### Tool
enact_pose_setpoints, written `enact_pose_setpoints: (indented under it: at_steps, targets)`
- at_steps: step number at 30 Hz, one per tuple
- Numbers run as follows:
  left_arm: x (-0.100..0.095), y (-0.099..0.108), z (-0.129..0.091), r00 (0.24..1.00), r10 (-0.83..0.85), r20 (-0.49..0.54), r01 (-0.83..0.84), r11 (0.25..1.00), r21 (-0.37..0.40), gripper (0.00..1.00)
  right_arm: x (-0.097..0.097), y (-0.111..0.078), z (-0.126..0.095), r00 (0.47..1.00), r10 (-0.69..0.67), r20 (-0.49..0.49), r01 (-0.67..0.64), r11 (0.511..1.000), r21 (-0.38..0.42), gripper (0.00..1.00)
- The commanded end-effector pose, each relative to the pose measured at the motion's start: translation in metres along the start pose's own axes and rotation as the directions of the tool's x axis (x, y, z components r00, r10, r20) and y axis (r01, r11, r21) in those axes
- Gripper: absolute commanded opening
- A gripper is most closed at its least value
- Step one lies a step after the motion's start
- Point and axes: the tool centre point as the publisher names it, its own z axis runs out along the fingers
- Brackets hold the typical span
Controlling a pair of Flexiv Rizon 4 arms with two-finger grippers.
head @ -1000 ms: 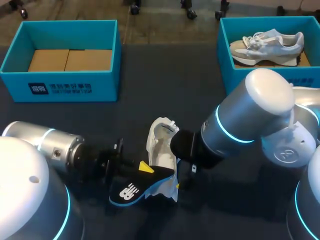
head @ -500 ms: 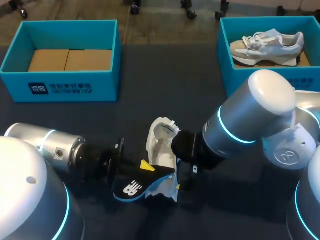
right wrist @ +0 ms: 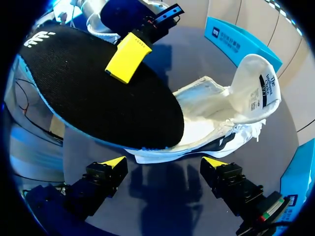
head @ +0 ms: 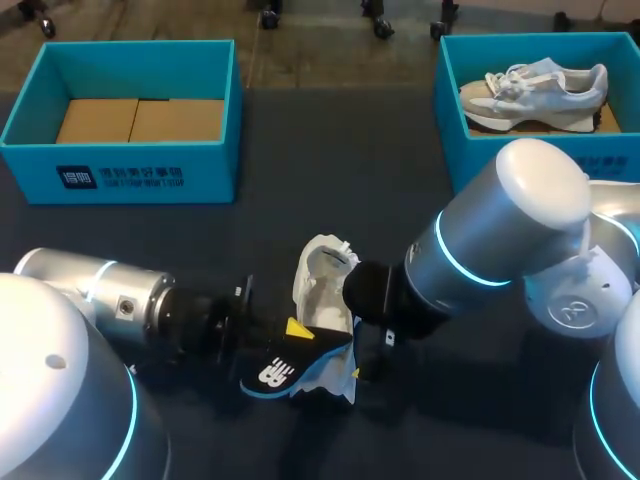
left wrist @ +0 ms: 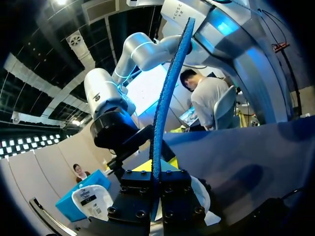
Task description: Take the shoe out of the shoebox, open the shoe tongue, remove and reinsert the insole, then place the shoe into the shoebox
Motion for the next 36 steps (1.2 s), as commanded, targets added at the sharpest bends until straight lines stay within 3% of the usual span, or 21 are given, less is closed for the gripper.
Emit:
enact_pose_setpoints:
  at_steps: [1, 13, 27, 36]
  targets:
    - [0.002, 0.007, 0.004, 1.0, 0.0, 0.0, 0.0, 1.0, -0.017, 0.0, 0.001, 0.0, 0.002, 1.0, 0.0, 0.001, 0.0, 1.0, -0.002, 1.0]
    - [0.001, 0.027, 0.005, 0.999, -0.033, 0.024, 0.034, 0.996, -0.078, 0.0, 0.001, 0.0, 0.002, 1.0, 0.0, 0.001, 0.0, 1.0, -0.002, 1.0]
    - [-0.001, 0.05, 0.01, 0.999, -0.014, 0.05, 0.024, 0.975, -0.221, 0.0, 0.001, 0.0, 0.002, 1.0, 0.0, 0.001, 0.0, 1.0, -0.002, 1.0]
    - [-0.002, 0.059, 0.008, 0.998, -0.031, 0.063, 0.047, 0.961, -0.273, 0.0, 0.001, 0.0, 0.002, 1.0, 0.0, 0.001, 0.0, 1.0, -0.002, 1.0]
